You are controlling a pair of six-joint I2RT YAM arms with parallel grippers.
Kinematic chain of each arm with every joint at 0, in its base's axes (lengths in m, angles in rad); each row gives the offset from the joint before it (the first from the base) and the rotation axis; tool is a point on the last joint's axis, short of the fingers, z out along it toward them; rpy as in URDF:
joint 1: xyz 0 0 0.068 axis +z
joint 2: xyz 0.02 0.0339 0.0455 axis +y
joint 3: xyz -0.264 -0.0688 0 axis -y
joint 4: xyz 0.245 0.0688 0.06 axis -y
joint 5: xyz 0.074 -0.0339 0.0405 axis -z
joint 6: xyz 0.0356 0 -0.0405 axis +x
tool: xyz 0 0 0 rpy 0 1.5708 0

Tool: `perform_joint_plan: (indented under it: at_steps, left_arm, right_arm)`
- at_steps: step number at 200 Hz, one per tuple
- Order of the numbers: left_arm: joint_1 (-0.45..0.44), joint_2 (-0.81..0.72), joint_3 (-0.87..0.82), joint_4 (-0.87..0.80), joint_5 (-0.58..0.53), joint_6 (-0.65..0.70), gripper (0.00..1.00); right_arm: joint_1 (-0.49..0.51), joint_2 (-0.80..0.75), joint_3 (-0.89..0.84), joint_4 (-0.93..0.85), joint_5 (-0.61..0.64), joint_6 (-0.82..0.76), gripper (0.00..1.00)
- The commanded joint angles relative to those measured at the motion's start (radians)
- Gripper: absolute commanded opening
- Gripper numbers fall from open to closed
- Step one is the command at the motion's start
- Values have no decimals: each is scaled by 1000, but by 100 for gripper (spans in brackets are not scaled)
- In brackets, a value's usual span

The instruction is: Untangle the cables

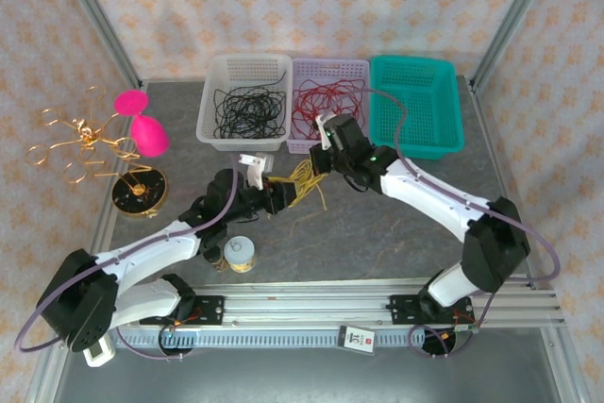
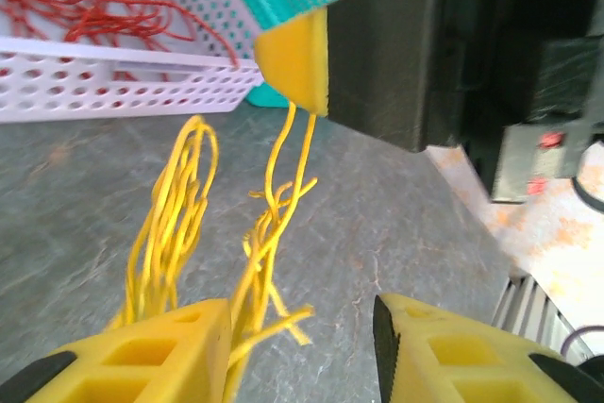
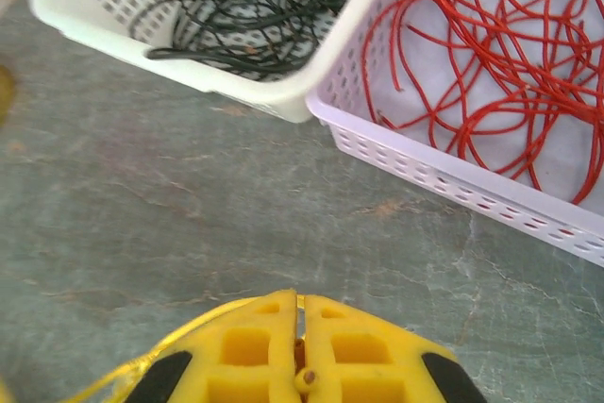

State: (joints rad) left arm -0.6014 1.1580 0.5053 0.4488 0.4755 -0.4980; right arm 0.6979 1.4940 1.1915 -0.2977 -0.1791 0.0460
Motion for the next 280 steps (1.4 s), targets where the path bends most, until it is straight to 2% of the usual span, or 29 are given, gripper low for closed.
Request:
perform_joint_plan:
  at_steps: [1,20,40,56,65,83,105,135,148,153,171,192,205,214,226,245,280]
  left_arm:
    - [11,70,50,164,147,71,45]
    - [23,138,87,190,194,93,44]
    - [54,182,102,145,125,84,37]
    - [72,186,93,93,34,75,37]
    - [76,175,76,87,12,76,38]
    - [79,143,48,80,-6,68,49]
    - [79,149,44,56,23,78,56]
    - [79,220,67,74,142,93,57]
    - [79,237,73,87,160,96,57]
    - [80,240,74,87,157,96,55]
    - [84,238,88,36,96,100,37]
    - [84,200,84,13,105,98,32]
    - [84,170,69,9,119,96,33]
    - [84,153,64,-15,120,101,40]
    - [84,139,62,-50,121,113,43]
    - [84,124,45,-65,130,111,52]
    - [82,127,9,-29,156,78,53]
  right_arm:
    - [6,-54,-5,-30,-81,-18,2]
    - [5,-88,-29,-14,-123,-32,2]
    - [-1,-117,-49,-11,-126,-31,2]
    - [-13,-145,-78,9,-141,-30,1]
    - [-18,-159,-94,20,-155,-31,0]
    - [-20,-173,-116,32,-173,-44,0]
    - [-21,-177,-125,45,-186,-55,0]
    - [-21,-184,-131,74,-201,-67,0]
    - [-21,-188,-134,80,-202,-71,0]
    - [-21,-191,-136,80,-201,-72,0]
    - [-24,-197,-144,77,-183,-72,0]
    - [-32,-208,-158,72,-153,-68,0]
    - [-35,-215,-167,76,-126,-65,0]
    - [-38,-216,-171,78,-105,-62,0]
    - [-43,-216,-173,81,-96,-59,0]
    - [-47,-214,-177,96,-104,-53,0]
    - [-47,-208,-178,105,-116,-47,0]
